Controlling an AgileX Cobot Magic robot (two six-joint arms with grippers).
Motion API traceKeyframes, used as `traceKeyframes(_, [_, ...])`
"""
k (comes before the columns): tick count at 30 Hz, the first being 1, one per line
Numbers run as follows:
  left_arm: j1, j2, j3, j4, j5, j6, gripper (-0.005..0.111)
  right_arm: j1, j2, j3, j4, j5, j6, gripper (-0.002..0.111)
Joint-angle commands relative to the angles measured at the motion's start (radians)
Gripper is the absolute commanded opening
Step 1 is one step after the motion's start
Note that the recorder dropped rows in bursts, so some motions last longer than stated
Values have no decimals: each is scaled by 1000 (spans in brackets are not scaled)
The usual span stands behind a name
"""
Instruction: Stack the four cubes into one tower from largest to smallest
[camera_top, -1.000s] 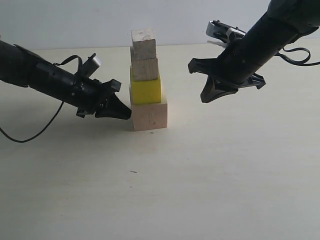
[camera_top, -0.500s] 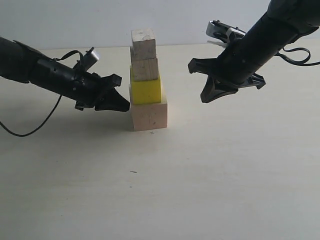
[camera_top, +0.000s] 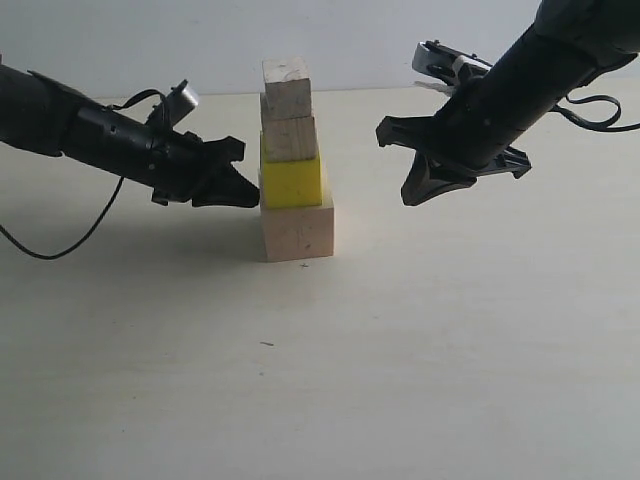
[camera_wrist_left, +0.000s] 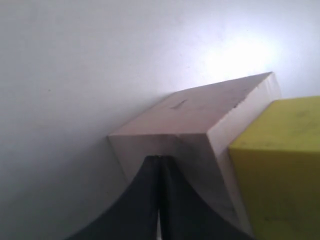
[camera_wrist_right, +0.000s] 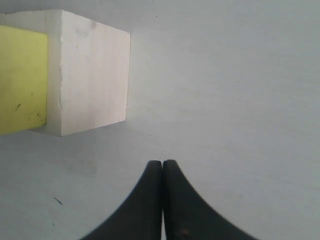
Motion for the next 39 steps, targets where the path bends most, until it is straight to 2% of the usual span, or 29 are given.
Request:
traceKeyframes(1, [-4,3,-9,-16,2,9,0,-6,-9,3,5,-1,0,0])
traceKeyframes(39, [-4,3,-22,-39,-2,60,0,-6,-9,3,5,-1,0,0])
